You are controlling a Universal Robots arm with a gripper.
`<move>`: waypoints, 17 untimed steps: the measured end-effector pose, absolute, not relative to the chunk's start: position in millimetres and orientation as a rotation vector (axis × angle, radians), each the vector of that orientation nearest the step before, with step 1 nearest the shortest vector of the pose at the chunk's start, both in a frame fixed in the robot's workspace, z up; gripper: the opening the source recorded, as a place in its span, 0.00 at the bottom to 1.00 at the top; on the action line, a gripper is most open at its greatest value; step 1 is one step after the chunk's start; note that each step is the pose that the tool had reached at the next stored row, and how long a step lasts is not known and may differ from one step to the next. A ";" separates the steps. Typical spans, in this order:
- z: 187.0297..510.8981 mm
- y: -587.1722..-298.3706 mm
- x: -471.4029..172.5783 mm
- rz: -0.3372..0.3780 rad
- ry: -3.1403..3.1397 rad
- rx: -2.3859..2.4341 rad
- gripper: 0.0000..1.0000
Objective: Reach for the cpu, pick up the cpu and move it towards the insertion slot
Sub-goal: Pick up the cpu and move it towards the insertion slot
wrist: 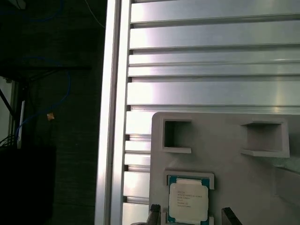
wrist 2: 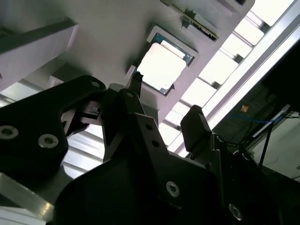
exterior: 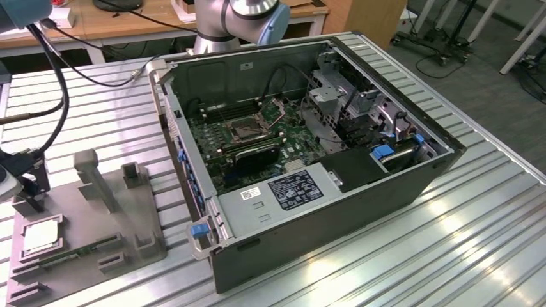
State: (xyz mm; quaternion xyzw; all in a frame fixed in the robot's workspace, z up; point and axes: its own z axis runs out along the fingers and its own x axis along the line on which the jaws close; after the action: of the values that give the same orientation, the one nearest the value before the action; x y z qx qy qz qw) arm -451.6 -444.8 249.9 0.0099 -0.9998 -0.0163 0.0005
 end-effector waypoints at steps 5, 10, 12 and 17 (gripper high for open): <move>244.0 -449.1 -451.6 -0.052 -3.140 0.030 0.60; 238.2 -449.3 -451.1 -0.051 -3.140 0.024 0.60; 235.9 -449.3 -450.7 -0.051 -3.140 0.024 0.60; 227.7 -449.3 -450.6 -0.051 -3.142 0.024 0.62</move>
State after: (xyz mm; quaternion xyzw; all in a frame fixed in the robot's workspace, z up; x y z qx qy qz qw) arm -450.6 -449.3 227.7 0.0075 -0.9998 -0.0163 -0.0002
